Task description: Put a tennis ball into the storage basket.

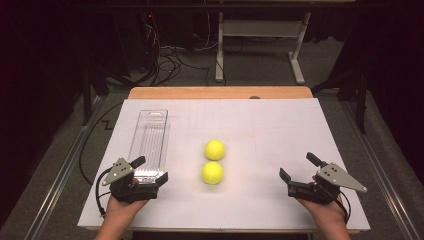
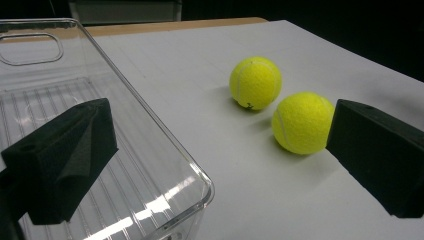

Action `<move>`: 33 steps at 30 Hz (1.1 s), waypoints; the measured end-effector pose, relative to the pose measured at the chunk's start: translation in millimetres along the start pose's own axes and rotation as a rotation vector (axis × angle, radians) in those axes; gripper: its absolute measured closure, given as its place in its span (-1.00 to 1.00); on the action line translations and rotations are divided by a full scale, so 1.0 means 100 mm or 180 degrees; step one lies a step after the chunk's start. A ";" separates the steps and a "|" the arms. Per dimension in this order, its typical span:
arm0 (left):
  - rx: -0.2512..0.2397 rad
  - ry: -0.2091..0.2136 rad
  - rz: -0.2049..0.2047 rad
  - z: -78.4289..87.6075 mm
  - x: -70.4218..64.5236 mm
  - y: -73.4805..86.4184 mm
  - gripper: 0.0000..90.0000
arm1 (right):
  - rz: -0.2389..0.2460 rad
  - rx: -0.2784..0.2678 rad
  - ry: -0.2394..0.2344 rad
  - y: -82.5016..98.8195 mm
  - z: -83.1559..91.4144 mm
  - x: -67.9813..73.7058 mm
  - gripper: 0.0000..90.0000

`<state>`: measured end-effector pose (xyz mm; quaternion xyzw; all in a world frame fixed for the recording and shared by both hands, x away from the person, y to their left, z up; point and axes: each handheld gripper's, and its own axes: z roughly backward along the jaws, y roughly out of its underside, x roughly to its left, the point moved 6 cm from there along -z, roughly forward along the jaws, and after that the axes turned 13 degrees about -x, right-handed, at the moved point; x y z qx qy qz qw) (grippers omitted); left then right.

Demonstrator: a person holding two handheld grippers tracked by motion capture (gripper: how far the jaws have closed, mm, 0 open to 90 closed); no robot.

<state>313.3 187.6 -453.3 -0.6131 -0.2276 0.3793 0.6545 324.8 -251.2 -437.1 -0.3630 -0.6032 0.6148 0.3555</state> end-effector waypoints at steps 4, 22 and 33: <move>0.0005 0.0020 -0.0017 -0.01 -0.01 0.00 -0.98 | 0.0018 -0.0026 0.0003 -0.01 0.00 0.00 -1.00; 0.0002 0.0033 -0.0033 -0.01 -0.02 -0.01 -0.98 | 0.0021 -0.0014 0.0007 0.01 0.00 0.00 -1.00; -0.0004 0.0031 -0.0027 -0.01 -0.02 -0.01 -0.98 | 0.0010 -0.0008 -0.0007 0.02 -0.01 0.01 -1.00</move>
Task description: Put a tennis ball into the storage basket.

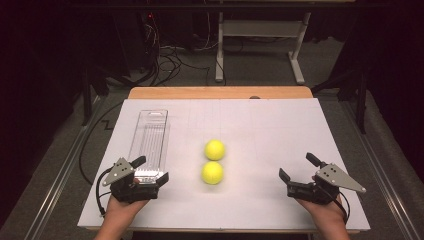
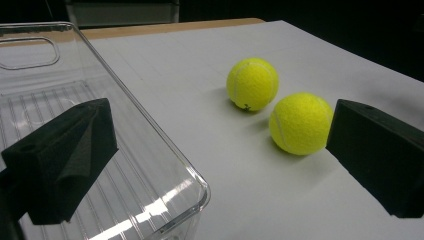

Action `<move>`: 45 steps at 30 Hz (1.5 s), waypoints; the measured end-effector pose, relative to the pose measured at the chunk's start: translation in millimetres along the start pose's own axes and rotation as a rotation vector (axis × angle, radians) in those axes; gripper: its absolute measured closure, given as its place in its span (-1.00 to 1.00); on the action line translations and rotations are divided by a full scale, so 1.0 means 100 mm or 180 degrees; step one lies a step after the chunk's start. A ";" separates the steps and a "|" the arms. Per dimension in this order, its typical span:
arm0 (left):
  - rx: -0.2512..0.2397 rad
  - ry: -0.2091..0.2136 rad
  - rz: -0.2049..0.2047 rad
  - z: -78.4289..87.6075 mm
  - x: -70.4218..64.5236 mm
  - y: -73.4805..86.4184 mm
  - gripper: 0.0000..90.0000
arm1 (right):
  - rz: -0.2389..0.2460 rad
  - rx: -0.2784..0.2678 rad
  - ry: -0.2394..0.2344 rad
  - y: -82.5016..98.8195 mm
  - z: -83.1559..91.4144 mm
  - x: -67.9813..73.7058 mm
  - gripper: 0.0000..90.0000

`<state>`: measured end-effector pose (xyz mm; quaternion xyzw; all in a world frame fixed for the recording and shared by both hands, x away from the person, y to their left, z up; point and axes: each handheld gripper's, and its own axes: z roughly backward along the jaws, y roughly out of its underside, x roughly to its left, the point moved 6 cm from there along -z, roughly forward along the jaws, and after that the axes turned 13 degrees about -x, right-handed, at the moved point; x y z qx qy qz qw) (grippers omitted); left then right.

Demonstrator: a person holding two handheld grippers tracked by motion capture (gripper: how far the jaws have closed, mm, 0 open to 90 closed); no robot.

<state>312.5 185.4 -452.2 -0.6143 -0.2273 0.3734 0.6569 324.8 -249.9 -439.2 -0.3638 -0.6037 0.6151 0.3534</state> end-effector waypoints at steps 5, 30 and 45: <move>0.0001 -0.0005 -0.0040 0.01 -0.01 -0.01 -0.98 | 0.0013 0.0004 -0.0008 0.00 -0.01 0.00 -1.00; -0.0147 -0.0287 -0.0018 0.40 0.22 -0.18 -0.98 | 0.0044 -0.0024 0.0000 -0.03 0.00 0.00 -1.00; 0.0067 -0.0350 0.0054 0.55 0.33 -0.04 -0.98 | 0.0029 -0.0017 -0.0020 -0.01 0.00 0.02 -1.00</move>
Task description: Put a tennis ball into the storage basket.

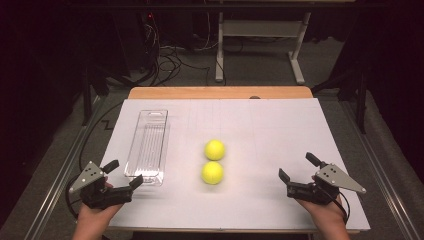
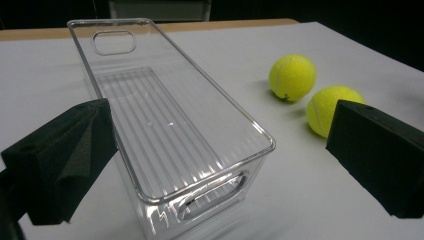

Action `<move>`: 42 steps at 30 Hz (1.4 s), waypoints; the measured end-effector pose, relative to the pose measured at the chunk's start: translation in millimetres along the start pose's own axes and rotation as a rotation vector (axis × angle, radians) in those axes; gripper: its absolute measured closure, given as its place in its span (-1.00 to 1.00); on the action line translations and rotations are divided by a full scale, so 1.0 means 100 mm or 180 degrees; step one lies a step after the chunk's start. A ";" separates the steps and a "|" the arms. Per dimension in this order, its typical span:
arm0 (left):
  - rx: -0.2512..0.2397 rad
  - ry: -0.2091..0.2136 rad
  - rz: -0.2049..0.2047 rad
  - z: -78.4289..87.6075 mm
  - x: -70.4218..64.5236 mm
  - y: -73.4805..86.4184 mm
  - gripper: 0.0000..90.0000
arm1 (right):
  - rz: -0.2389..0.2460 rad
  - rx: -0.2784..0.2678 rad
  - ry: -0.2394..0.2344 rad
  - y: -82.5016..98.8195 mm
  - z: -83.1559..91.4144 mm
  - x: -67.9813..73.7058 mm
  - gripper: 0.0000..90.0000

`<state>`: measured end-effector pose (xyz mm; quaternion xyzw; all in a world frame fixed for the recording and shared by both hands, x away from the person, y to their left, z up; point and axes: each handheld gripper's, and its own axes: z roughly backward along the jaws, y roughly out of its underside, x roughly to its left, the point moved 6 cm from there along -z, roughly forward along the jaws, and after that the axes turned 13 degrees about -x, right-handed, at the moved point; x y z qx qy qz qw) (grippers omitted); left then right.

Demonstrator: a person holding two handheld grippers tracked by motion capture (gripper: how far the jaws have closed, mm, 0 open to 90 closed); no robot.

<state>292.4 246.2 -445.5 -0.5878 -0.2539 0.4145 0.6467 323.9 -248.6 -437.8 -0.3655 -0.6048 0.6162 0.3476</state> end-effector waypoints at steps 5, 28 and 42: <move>0.0089 -0.0021 0.0016 -0.01 0.02 0.05 -0.98 | -0.0013 0.0026 -0.0026 0.03 -0.02 0.00 -1.00; 0.0773 -0.0073 -0.0031 -0.09 0.05 0.26 -0.98 | 0.0002 0.0012 -0.0029 0.02 -0.03 -0.01 -1.00; 0.0955 -0.0211 0.0098 -0.15 0.04 0.35 -0.98 | 0.0009 0.0004 -0.0029 0.01 -0.02 0.00 -1.00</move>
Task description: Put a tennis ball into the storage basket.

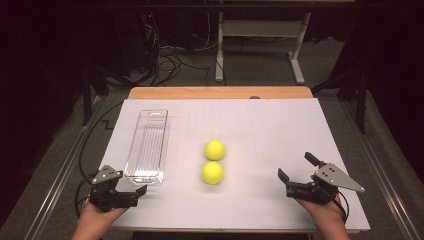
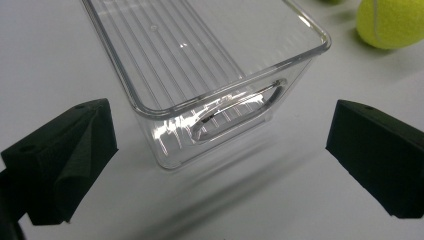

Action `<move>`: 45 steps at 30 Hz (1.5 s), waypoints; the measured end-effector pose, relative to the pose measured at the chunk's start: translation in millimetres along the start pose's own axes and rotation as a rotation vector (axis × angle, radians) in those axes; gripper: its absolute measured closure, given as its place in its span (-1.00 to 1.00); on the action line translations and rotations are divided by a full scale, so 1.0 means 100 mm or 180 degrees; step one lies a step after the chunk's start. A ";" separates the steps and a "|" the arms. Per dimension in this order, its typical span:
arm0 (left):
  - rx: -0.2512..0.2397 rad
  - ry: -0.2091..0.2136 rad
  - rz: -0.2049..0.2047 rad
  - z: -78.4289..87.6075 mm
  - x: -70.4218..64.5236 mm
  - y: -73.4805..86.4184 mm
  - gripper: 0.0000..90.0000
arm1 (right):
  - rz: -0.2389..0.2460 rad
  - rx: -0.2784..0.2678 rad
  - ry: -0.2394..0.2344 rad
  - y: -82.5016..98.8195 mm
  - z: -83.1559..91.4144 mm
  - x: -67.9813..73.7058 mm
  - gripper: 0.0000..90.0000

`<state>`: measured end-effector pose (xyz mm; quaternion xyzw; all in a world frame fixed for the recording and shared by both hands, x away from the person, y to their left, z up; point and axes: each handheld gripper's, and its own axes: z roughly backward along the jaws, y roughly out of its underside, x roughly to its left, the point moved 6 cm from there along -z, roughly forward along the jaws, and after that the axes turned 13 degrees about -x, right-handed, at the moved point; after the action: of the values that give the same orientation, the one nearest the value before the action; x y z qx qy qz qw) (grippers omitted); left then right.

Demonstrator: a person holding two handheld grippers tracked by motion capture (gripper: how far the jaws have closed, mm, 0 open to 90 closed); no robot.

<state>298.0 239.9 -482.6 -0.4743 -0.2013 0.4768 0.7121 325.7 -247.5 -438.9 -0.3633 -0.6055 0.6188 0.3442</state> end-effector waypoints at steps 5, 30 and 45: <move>0.0109 -0.0014 0.0049 -0.02 0.00 0.03 -0.98 | 0.0002 -0.0002 -0.0004 0.00 0.00 0.00 -1.00; 0.0800 -0.0015 -0.0107 -0.04 0.04 0.17 -0.98 | -0.0010 0.0012 -0.0008 0.01 -0.01 0.02 -1.00; 0.1299 -0.0055 -0.0111 -0.01 -0.02 0.16 -0.98 | -0.0017 0.0017 -0.0020 0.01 -0.02 0.02 -1.00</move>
<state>290.2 239.5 -496.3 -0.3126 -0.1148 0.4994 0.7998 326.0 -244.9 -440.4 -0.3588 -0.6059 0.6206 0.3450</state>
